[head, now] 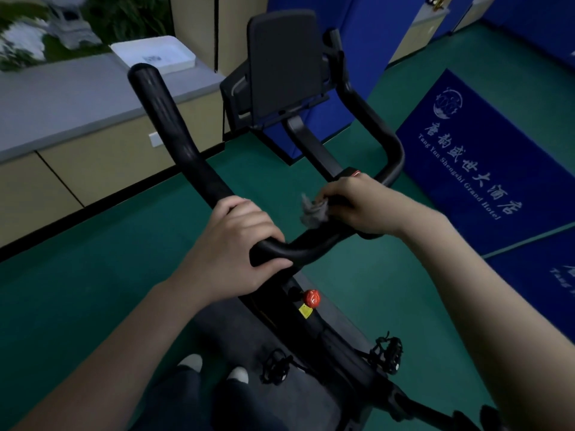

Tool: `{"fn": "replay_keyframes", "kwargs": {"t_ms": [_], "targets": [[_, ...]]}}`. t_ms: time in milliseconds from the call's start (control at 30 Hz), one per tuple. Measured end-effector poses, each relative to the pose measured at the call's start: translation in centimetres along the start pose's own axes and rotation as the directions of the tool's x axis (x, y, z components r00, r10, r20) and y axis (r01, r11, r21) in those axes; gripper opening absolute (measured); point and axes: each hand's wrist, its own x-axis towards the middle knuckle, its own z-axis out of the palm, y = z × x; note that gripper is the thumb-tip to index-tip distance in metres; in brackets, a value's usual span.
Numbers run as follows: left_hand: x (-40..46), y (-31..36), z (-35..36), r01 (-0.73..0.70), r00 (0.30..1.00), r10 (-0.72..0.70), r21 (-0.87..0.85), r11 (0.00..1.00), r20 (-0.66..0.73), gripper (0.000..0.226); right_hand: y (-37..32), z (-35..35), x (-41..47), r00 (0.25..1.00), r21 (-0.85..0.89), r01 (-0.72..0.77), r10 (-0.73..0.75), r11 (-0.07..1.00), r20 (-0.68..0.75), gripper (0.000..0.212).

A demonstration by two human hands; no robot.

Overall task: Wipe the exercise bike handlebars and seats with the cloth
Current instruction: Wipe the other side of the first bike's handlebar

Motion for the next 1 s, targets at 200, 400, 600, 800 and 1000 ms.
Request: {"fn": "replay_keyframes", "kwargs": {"t_ms": [200, 400, 600, 800, 1000], "targets": [[-0.1, 0.1, 0.0, -0.005, 1.000, 0.005, 0.025, 1.000, -0.005, 0.035, -2.5, 1.9, -1.7, 0.985, 0.218, 0.142, -0.117, 0.966, -0.123, 0.021], [-0.1, 0.4, -0.3, -0.008, 1.000, 0.009, 0.019, 1.000, -0.029, 0.042, -1.6, 1.9, -3.6, 0.975, 0.558, 0.070, 0.061, 0.827, -0.212, 0.010], [-0.6, 1.3, -0.9, 0.058, 0.991, -0.046, 0.090, 0.994, -0.125, 0.037, -1.5, 3.2, -4.6, 0.915, 0.784, 0.047, 0.289, 0.618, -0.282, 0.011], [-2.5, 2.1, -1.3, 0.144, 0.975, -0.117, 0.139, 0.980, -0.187, 0.035, -3.0, 3.2, -4.0, 0.910, 0.858, 0.117, 0.292, 0.501, -0.294, 0.009], [-5.6, 2.3, -2.4, 0.219, 0.959, -0.173, 0.197, 0.956, -0.223, 0.033, -6.1, 3.5, -3.1, 0.920, 0.903, 0.175, 0.261, 0.392, -0.291, 0.010]]}}
